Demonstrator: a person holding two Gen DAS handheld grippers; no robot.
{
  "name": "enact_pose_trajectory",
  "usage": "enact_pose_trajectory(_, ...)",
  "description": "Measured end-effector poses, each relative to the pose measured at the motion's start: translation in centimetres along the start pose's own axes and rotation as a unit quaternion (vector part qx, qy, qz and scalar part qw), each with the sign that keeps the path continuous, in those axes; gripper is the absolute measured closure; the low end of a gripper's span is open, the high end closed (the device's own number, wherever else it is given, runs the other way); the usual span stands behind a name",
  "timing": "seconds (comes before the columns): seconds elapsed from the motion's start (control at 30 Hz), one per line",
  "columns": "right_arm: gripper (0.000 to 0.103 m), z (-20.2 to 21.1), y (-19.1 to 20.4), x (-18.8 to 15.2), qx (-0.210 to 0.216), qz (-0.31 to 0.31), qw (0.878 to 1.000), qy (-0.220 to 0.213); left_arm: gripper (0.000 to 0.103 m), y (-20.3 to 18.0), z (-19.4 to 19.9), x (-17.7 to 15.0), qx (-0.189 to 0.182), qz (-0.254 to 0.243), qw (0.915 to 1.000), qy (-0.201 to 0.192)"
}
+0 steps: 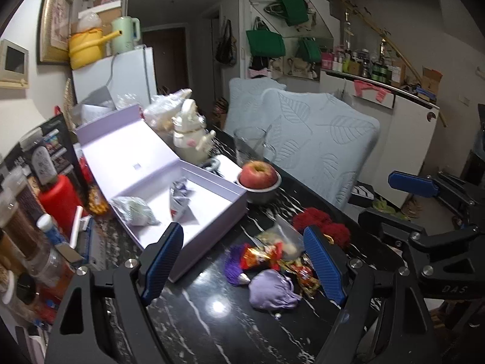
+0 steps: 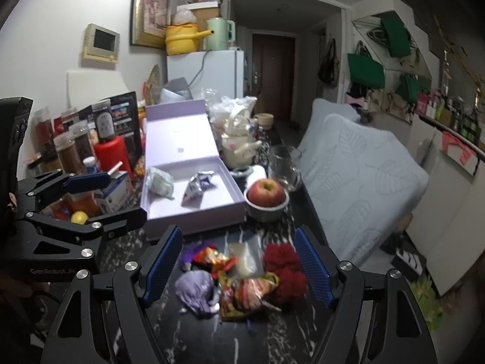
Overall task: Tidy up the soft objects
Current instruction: 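Grasp the lavender tasseled sachet with the left tool while the right tool approaches the snack bag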
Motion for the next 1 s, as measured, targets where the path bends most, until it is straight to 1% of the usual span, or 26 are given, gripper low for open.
enact_pose_trajectory(0.13, 0.026, -0.3, -1.0, -1.6, -0.011, -0.007, 1.000, 0.009, 0.021, -1.0, -1.0, -1.1, -0.018, 0.000, 0.9998, 0.011)
enact_pose_trajectory(0.27, 0.026, -1.0, -1.8, -3.1, -0.015, -0.020, 0.999, 0.020, 0.021, -1.8, -2.2, -2.4, -0.024, -0.002, 0.9994, 0.026)
enact_pose_trajectory(0.4, 0.026, -2.0, -2.6, -4.8, -0.014, -0.035, 0.999, 0.029, 0.021, -2.4, -3.1, -3.9, -0.048, 0.007, 0.9980, 0.040)
enact_pose_trajectory(0.6, 0.026, -3.7, -2.9, -7.6, -0.007, -0.048, 0.997, 0.058, 0.021, -2.6, -5.5, -6.1, -0.061, 0.020, 0.9952, 0.074)
enact_pose_trajectory(0.77, 0.026, -5.1, -3.4, -9.6, -0.001, -0.056, 0.995, 0.077, 0.021, -2.7, -7.3, -7.5, -0.062, 0.023, 0.9932, 0.096)
enact_pose_trajectory(0.87, 0.026, -5.9, -3.9, -10.6, 0.002, -0.067, 0.994, 0.088, 0.021, -2.7, -8.4, -8.3, -0.066, 0.026, 0.9913, 0.111)
enact_pose_trajectory(0.93, 0.026, -6.4, -4.2, -11.1, 0.004, -0.073, 0.993, 0.091, 0.021, -2.7, -9.3, -8.8, -0.076, 0.038, 0.9885, 0.125)
enact_pose_trajectory(1.0, 0.026, -7.0, -4.6, -11.6, 0.005, -0.081, 0.992, 0.098, 0.021, -2.6, -9.9, -9.0, -0.078, 0.044, 0.9873, 0.131)
Point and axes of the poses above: each gripper's, at about its wrist camera, not at the fingertips, and z roughly against the way its jaws point, y to its left, x to its top, the point moved 5 cm from there along -z, roughly the way its jaws point, and after that the axes turned 1 degree about -x, right-handed, at the moved point
